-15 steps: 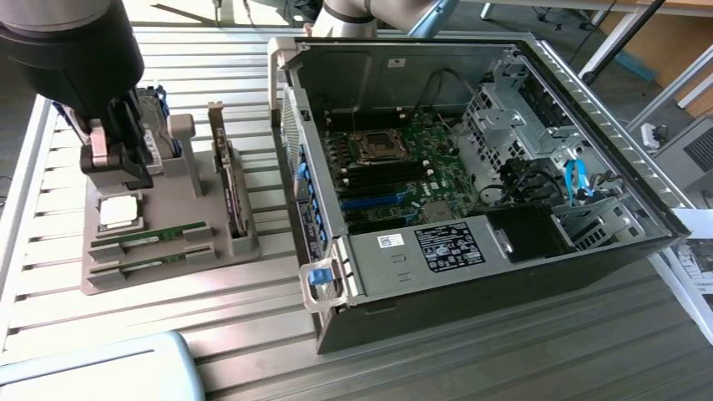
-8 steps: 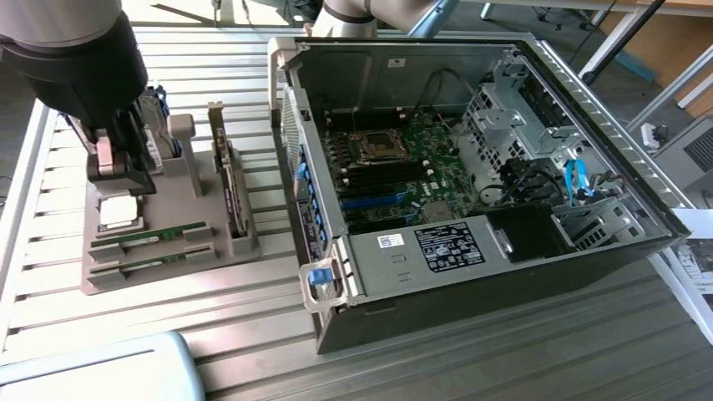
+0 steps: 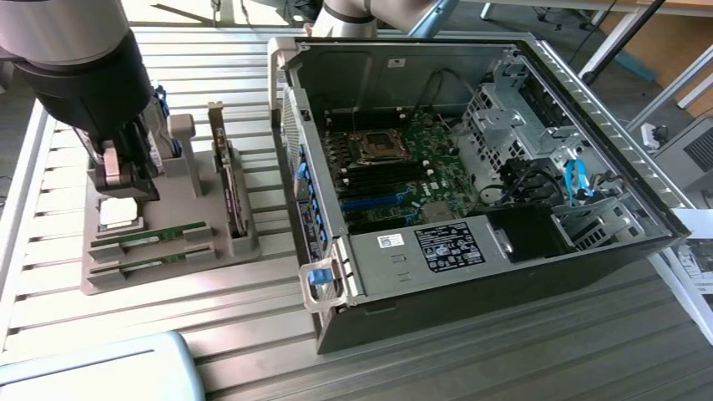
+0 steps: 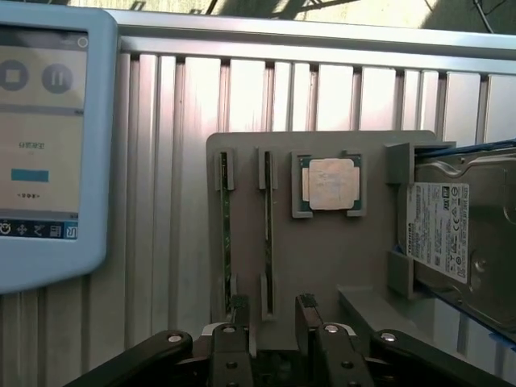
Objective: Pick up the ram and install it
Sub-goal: 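Pick up the ram and move it above insertion slot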
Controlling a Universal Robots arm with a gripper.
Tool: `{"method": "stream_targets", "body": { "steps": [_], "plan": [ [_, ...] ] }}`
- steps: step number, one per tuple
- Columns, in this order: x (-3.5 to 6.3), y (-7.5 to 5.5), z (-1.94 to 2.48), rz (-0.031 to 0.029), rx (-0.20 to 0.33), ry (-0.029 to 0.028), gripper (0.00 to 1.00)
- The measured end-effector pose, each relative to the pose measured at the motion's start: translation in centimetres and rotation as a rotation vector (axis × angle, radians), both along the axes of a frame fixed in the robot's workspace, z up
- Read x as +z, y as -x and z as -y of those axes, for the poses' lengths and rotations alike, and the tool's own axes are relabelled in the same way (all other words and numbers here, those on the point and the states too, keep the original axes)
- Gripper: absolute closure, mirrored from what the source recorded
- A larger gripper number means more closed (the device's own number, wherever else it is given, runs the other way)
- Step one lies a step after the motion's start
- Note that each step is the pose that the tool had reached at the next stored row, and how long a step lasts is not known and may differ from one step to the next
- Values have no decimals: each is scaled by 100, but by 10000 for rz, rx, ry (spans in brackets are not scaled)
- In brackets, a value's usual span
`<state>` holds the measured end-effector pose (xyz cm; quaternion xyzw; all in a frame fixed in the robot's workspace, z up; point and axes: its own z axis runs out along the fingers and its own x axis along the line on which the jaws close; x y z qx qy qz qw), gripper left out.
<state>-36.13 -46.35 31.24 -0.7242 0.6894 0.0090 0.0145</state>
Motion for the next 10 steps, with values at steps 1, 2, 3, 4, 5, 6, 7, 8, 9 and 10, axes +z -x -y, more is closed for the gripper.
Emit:
{"method": "stream_targets", "body": {
  "steps": [1, 2, 3, 4, 5, 6, 7, 8, 9, 10],
  "plan": [
    [-13, 2, 0, 0, 12, 0, 64],
    [-35, 12, 0, -1, 35, 0, 64],
    [-47, 20, 2, -1, 51, 1, 64],
    [-58, 28, 4, -1, 61, 1, 64],
    [-81, 49, 11, 0, 86, 0, 64],
    [-95, 65, 20, -1, 101, 1, 64],
    [-107, 74, 26, 0, 111, 0, 64],
    [-123, 84, 34, 0, 121, 0, 64],
    [-136, 92, 42, 0, 128, 0, 64],
    [-150, 97, 50, 0, 137, -1, 64]
  ]
}}
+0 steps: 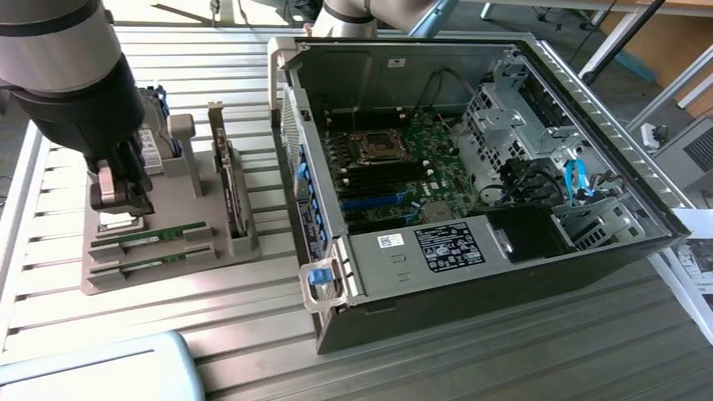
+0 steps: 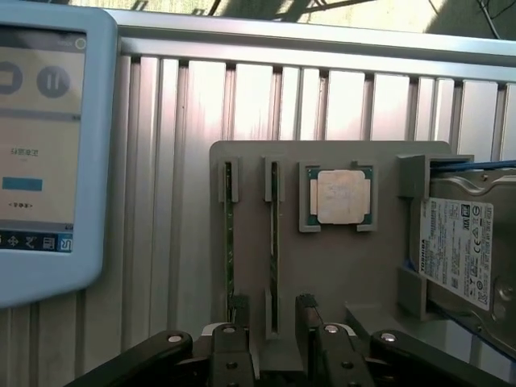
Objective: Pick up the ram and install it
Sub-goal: 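Pick up the ram and move it above insertion slot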
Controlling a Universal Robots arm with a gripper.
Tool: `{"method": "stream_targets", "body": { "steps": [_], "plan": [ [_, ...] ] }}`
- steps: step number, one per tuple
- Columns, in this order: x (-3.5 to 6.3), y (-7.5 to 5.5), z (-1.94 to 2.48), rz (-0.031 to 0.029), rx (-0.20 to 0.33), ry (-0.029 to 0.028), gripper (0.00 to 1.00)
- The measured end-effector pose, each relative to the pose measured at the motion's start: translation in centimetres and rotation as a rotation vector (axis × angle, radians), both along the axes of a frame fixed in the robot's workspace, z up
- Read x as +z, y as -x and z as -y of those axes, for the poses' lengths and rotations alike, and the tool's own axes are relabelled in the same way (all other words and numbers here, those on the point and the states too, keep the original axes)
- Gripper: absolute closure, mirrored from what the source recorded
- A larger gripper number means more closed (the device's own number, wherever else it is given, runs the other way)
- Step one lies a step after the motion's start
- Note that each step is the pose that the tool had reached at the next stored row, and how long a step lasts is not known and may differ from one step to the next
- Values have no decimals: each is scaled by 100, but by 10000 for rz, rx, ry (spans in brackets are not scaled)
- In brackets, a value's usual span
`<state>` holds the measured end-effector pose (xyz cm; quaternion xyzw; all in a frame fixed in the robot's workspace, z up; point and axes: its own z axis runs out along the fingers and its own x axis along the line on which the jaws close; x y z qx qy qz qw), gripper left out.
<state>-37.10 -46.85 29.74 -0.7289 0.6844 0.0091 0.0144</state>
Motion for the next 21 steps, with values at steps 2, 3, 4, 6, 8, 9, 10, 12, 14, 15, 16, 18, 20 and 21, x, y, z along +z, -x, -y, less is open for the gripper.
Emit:
{"method": "stream_targets", "body": {
  "steps": [2, 3, 4, 6, 8, 9, 10, 12, 14, 15, 16, 18, 20, 21],
  "plan": [
    [-37, 1, 15, 1, 13, -1, 64],
    [-55, 2, 21, -1, 19, 0, 64],
    [-73, 2, 28, -2, 24, 1, 64],
    [-110, 3, 39, -1, 35, 1, 64],
    [-159, 4, 53, 0, 41, 3, 64],
    [-174, 5, 60, -1, 43, 4, 64],
    [-192, 6, 70, -2, 45, 6, 64],
    [-224, 7, 97, -1, 47, 9, 64],
    [-258, 7, 124, -2, 50, 12, 64],
    [-283, 7, 142, -3, 53, 13, 64],
    [-301, 7, 153, -2, 56, 14, 64],
    [-338, 8, 177, -4, 63, 20, 64],
    [-372, 8, 198, -5, 69, 24, 64],
    [-389, 8, 210, -7, 73, 27, 64]
  ]
}}
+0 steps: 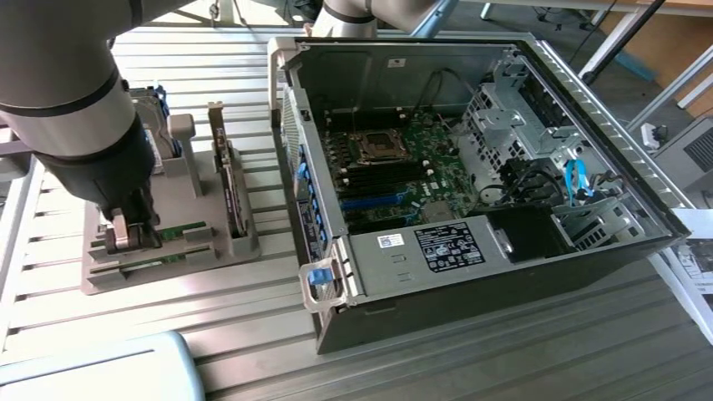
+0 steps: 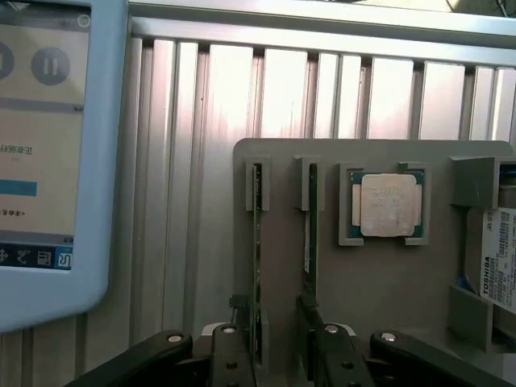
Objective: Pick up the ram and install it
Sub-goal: 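Pick up the ram and move it above insertion slot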
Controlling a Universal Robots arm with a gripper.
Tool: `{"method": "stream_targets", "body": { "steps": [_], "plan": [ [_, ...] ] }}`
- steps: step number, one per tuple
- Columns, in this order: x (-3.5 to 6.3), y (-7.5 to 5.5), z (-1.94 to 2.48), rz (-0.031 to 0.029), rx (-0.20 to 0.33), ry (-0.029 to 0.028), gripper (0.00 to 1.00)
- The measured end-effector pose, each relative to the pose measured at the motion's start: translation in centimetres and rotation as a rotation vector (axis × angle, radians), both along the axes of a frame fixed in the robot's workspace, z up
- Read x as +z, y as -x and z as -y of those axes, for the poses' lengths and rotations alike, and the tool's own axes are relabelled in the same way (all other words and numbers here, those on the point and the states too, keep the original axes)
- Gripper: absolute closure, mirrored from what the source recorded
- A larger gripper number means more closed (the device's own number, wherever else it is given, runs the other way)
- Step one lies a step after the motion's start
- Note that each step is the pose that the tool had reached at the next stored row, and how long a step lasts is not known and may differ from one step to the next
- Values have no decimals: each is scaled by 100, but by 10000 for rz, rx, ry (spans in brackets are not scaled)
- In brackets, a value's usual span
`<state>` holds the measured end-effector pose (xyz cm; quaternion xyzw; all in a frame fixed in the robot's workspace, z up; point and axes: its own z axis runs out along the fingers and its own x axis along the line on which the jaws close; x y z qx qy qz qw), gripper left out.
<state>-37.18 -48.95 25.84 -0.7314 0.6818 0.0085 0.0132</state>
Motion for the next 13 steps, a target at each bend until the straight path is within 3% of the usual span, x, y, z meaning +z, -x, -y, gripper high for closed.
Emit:
{"method": "stream_targets", "body": {
  "steps": [6, 13],
  "plan": [
    [-123, 1, 55, 1, 22, 9, 64],
    [-251, 1, 62, 1, 34, 10, 64]
  ]
}}
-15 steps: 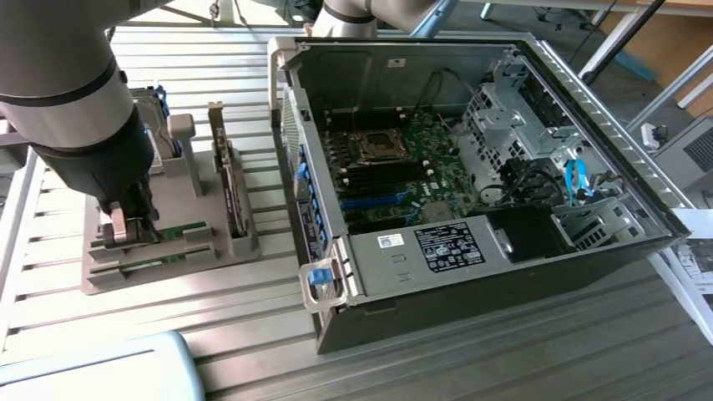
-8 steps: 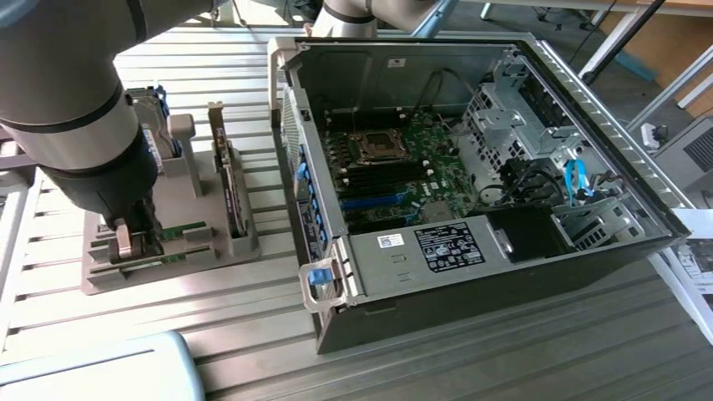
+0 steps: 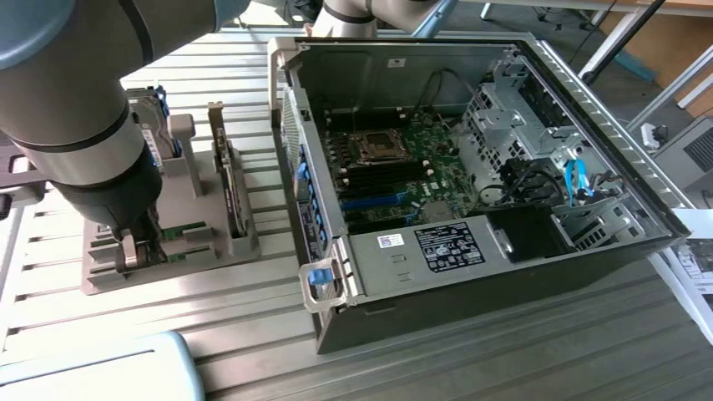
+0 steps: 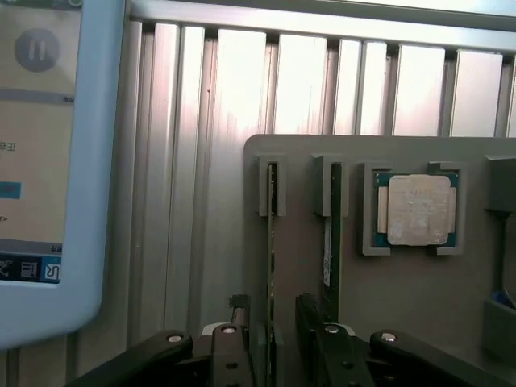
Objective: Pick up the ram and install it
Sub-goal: 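Pick up the ram and move it above insertion slot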
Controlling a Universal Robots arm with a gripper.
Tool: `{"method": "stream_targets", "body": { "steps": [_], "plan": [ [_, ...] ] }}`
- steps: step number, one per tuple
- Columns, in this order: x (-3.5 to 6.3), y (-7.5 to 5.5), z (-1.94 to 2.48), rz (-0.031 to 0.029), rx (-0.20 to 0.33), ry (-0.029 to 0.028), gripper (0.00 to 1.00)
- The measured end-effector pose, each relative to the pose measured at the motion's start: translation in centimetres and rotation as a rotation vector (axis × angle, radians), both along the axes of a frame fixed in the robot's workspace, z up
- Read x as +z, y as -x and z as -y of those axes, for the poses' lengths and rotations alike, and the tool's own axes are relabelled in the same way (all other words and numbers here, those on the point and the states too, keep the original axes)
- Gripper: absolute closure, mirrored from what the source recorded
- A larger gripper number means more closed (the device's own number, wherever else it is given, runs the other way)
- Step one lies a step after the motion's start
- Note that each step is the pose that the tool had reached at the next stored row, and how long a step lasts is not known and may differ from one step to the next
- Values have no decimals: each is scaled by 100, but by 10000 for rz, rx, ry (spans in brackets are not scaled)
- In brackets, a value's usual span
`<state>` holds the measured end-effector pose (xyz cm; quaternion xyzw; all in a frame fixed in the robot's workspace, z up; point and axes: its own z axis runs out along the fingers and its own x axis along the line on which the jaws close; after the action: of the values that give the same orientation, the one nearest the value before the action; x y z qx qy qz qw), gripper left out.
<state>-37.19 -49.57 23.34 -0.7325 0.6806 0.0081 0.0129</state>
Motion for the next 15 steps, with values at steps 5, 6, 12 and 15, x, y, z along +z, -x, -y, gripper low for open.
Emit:
{"method": "stream_targets", "body": {
  "steps": [5, 6, 12, 15],
  "plan": [
    [-104, 0, 2, 1, 5, -1, 64],
    [-121, 0, 2, 0, 5, 0, 64],
    [-231, 0, 6, 1, 7, -1, 64],
    [-268, 0, 7, 0, 7, 0, 64]
  ]
}}
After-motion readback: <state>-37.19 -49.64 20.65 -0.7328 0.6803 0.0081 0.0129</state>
